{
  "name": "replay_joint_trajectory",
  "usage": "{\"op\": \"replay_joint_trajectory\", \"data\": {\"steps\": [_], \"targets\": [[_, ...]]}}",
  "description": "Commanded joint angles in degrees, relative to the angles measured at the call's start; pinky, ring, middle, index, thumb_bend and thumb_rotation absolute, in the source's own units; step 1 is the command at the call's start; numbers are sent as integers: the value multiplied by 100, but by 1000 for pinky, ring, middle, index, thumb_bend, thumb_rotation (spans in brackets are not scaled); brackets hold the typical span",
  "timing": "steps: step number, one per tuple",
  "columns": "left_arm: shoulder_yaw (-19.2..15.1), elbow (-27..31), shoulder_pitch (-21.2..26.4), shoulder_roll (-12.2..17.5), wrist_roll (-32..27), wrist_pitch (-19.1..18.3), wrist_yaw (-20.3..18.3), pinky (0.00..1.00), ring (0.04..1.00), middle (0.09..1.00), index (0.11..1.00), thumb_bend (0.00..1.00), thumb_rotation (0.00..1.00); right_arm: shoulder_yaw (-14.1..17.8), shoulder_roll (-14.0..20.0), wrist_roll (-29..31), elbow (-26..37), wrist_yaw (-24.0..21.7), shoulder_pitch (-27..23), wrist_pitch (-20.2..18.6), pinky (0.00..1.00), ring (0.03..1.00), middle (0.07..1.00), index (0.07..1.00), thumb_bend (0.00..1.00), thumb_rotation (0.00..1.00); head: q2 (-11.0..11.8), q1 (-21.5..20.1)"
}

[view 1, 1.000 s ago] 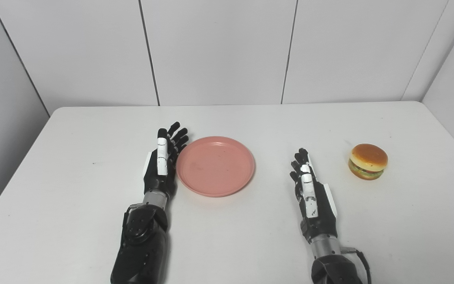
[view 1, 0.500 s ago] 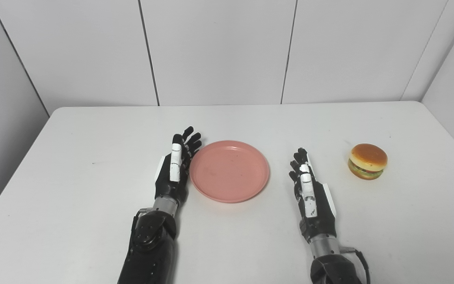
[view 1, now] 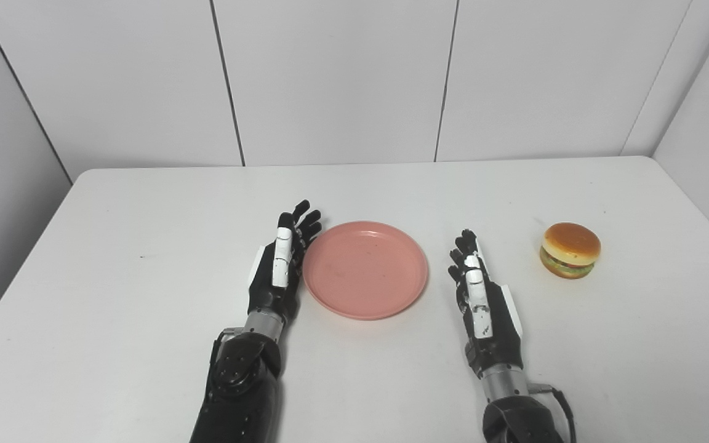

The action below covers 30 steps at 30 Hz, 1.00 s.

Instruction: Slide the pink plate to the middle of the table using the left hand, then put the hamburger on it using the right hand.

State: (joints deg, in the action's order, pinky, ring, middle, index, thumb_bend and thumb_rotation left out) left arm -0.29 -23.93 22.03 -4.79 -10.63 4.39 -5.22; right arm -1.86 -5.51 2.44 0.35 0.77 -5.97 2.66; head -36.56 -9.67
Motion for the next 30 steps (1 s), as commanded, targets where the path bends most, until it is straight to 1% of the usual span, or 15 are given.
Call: {"op": "replay_joint_trajectory", "data": {"steps": [1,7,9,10,12,15,16,17,18,20,21,22,23,27,30], "targets": [[27,-3,2,-65,32,-24,-24,935,931,914,907,789,1000,-39,-35,-73,188,20,-123,97,1000,999,1000,1000,571,980,-2,-25],[-35,-80,45,-99,11,36,19,965,943,925,919,788,1000,-10,25,-330,487,127,-227,-92,984,977,986,994,592,925,19,-151],[-54,-92,55,-102,11,65,19,978,949,932,928,777,1000,32,106,-364,646,103,-295,-220,976,970,985,995,624,866,19,-151],[-59,-102,59,-100,18,84,15,982,954,936,931,779,1000,51,141,-333,718,73,-324,-282,978,973,985,998,624,812,19,-151],[-61,-143,72,-82,2,119,-36,991,967,945,940,786,1000,94,261,-337,860,42,-423,-426,988,972,980,998,609,749,46,-283],[-73,-185,87,-80,-17,133,-47,988,965,942,942,796,1000,42,527,-810,1077,88,-546,-731,989,966,972,993,608,758,71,-391],[-80,-178,84,-81,-14,132,-36,987,963,940,941,798,1000,9,733,-1128,1155,72,-639,-864,992,967,972,993,609,761,88,-479],[-85,-172,81,-81,-12,131,-28,979,957,934,935,803,1000,-17,873,-1333,1202,60,-702,-950,939,949,954,974,645,752,91,-496],[-88,-173,81,-69,-15,148,-44,980,957,934,935,803,1000,-19,1031,-1445,1271,-15,-793,-1087,918,937,947,970,677,718,106,-572],[-108,-197,91,-48,-61,174,-91,982,959,936,937,802,1000,-5,1248,-1544,1357,-119,-939,-1264,905,925,943,969,708,679,126,-666],[-121,-213,98,-41,-95,183,-115,978,963,939,944,804,1000,3,1331,-1579,1382,-149,-999,-1318,889,909,928,954,745,618,126,-679],[-144,-233,107,-42,-120,190,-114,977,964,940,946,804,1000,23,1437,-1623,1376,-175,-1082,-1362,884,904,923,949,758,597,141,-748],[-163,-247,113,-45,-132,195,-114,972,960,936,941,809,1000,36,1507,-1650,1370,-193,-1138,-1395,880,898,913,939,775,544,144,-757],[-202,-316,137,-33,-115,261,-124,967,952,929,930,820,1000,91,1778,-1688,1317,-334,-1324,-1557,892,909,911,927,768,467,189,-872],[-238,-350,148,-3,-167,272,-185,965,953,929,932,818,1000,89,2011,-1786,1218,-421,-1456,-1527,883,907,911,926,755,450,230,-1054]]}}
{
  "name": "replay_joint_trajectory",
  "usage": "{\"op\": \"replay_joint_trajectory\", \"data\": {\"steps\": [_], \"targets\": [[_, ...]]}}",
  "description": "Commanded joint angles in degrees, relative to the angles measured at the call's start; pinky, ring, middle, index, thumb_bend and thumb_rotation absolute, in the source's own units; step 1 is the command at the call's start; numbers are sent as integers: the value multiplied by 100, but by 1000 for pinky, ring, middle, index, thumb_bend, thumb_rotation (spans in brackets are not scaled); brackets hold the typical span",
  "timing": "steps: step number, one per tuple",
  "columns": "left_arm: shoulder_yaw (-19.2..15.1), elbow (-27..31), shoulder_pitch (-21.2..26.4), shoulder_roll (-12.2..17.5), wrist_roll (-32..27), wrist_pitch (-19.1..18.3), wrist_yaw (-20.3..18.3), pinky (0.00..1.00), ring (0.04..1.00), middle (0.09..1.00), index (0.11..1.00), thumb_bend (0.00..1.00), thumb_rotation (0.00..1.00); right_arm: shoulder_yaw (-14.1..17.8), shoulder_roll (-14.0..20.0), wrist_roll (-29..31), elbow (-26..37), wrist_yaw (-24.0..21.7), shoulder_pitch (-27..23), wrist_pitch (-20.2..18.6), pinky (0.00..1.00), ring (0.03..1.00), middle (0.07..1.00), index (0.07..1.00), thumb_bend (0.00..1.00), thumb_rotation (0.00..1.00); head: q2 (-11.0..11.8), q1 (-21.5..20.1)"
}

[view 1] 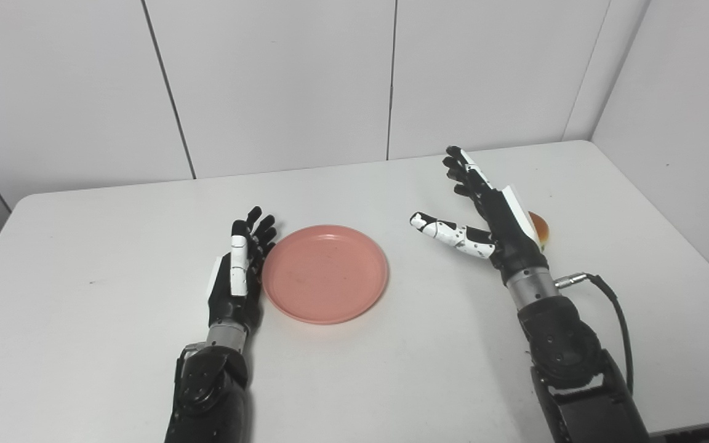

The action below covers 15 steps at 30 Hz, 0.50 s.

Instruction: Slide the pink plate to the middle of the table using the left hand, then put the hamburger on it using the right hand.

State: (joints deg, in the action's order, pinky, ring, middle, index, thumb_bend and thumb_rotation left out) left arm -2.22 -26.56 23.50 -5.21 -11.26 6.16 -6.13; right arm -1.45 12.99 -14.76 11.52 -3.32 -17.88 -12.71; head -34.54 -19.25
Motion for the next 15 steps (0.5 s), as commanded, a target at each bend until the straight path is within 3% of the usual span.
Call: {"op": "replay_joint_trajectory", "data": {"steps": [1,6,15], "targets": [[-60,-82,0,48,-120,85,-113,964,955,931,935,818,1000,52,239,-115,59,-34,-306,29,871,902,911,926,751,450,36,-142],[-142,-82,-4,87,-241,72,-193,929,948,931,937,794,1000,33,490,-432,-61,-33,-413,43,854,892,898,924,776,488,86,-364],[-263,-354,67,231,-361,224,-451,995,974,954,958,827,1000,77,855,-1048,-279,-44,-581,-177,841,906,910,928,800,532,141,-679]]}}
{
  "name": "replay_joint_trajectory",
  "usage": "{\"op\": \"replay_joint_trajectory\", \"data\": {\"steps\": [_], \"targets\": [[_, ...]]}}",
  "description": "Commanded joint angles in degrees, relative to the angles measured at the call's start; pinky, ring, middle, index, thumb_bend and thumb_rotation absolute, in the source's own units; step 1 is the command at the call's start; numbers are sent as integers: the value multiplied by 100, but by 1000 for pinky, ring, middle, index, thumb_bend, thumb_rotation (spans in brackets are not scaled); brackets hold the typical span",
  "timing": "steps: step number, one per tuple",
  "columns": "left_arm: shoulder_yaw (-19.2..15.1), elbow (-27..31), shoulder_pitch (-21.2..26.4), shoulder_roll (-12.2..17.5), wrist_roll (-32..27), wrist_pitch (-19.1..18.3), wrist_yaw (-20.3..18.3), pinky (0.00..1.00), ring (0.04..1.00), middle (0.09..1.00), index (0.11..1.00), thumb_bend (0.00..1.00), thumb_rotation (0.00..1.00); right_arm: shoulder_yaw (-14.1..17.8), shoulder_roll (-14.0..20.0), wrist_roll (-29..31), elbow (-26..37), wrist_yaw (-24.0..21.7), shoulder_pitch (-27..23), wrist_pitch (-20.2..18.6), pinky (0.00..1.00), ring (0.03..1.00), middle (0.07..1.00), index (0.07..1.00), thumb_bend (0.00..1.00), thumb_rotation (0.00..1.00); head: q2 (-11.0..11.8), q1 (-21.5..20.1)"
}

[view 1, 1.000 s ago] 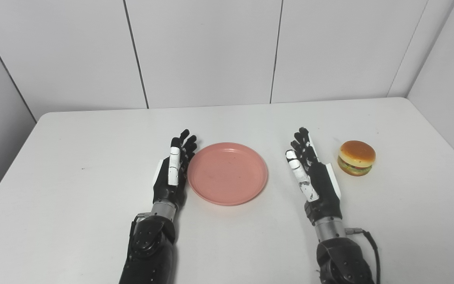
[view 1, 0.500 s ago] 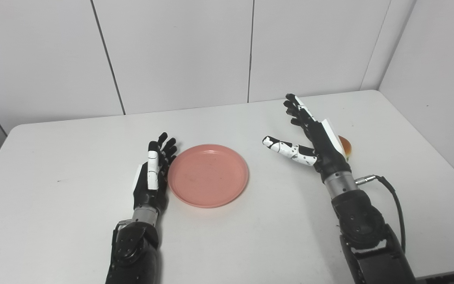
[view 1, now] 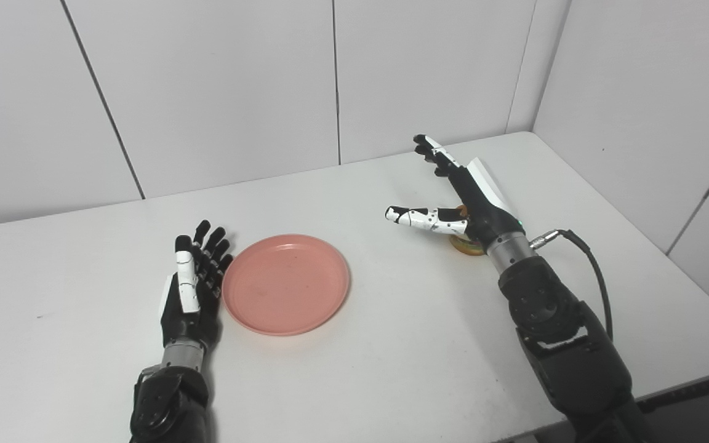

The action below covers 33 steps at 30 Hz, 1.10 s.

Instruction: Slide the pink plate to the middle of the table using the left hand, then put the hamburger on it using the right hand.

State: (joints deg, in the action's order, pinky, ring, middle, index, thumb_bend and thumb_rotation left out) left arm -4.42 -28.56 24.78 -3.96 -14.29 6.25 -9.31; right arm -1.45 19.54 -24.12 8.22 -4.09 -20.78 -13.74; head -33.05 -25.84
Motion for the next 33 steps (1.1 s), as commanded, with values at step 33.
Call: {"op": "replay_joint_trajectory", "data": {"steps": [33], "targets": [[-44,-165,-92,93,-169,248,-157,981,972,950,951,828,997,-91,1418,-954,-1064,-408,-284,-117,726,876,918,928,888,473,-31,51]]}}
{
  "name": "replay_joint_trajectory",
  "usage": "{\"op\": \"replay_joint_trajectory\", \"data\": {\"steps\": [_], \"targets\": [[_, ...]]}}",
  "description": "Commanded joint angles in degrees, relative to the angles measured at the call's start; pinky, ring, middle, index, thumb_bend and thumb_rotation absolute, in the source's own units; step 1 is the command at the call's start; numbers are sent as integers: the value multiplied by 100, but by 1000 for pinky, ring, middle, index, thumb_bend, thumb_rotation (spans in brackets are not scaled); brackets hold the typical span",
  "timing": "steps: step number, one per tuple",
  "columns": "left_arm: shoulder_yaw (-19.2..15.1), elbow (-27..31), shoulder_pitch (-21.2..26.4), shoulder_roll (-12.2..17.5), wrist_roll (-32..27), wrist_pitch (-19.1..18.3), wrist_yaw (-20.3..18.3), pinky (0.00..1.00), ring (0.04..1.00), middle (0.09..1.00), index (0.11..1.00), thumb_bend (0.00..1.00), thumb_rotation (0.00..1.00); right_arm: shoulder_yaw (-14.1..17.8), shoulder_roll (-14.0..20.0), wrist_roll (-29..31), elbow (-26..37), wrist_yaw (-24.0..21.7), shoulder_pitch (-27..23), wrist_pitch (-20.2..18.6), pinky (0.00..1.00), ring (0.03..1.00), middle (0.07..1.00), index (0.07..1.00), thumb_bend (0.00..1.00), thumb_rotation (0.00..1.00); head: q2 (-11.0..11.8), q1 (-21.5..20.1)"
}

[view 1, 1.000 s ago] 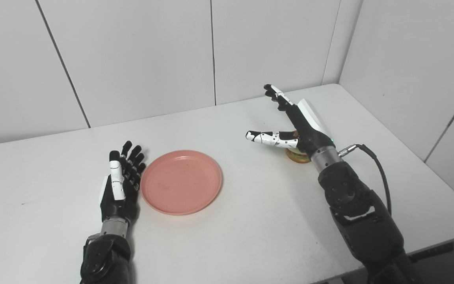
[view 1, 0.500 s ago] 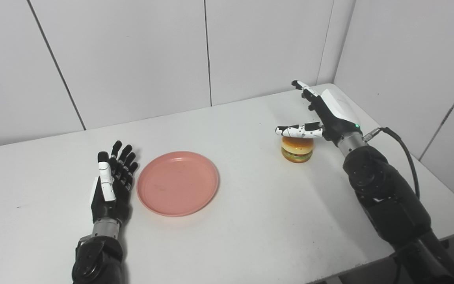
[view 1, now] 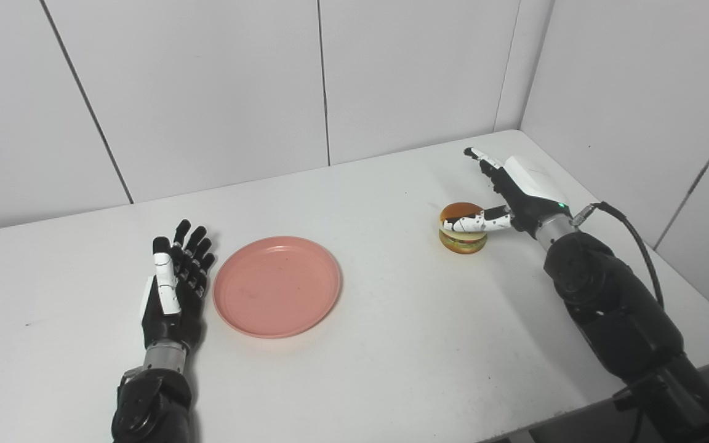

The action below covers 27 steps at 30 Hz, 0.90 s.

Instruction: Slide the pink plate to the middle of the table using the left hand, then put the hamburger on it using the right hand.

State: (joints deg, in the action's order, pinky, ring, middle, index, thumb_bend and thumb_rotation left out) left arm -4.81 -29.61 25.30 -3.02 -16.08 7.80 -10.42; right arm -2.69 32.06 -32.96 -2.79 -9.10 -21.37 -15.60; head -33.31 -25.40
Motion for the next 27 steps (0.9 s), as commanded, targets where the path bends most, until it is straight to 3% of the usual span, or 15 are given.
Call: {"op": "replay_joint_trajectory", "data": {"steps": [1,6,8,10,13,19,27], "targets": [[-5,-43,-152,-2,3,73,-47,981,972,950,950,827,996,13,164,-50,-48,114,-238,143,702,858,912,924,889,470,-16,11],[7,-17,-166,-4,13,71,-49,986,975,952,953,814,1000,-97,138,-8,-303,110,-290,224,588,778,911,932,900,454,-27,15],[21,6,-176,-5,42,77,-30,982,972,949,951,811,1000,-174,140,-48,-348,72,-304,187,602,793,918,928,905,457,-54,16],[36,43,-192,-2,54,59,-25,980,974,952,952,816,1000,-271,151,-104,-396,28,-317,149,710,856,923,928,913,480,-67,26],[58,83,-209,-2,78,50,-9,979,973,952,950,810,1000,-404,173,-176,-472,4,-339,160,788,898,925,926,913,494,-78,40],[54,139,-222,-24,49,12,14,987,975,955,953,803,1000,-585,154,-215,-685,26,-413,230,760,879,916,919,920,468,-82,52],[59,183,-233,-33,71,-28,65,980,969,949,948,817,1000,-765,154,-324,-753,179,-457,471,735,826,859,870,854,343,-120,50]]}}
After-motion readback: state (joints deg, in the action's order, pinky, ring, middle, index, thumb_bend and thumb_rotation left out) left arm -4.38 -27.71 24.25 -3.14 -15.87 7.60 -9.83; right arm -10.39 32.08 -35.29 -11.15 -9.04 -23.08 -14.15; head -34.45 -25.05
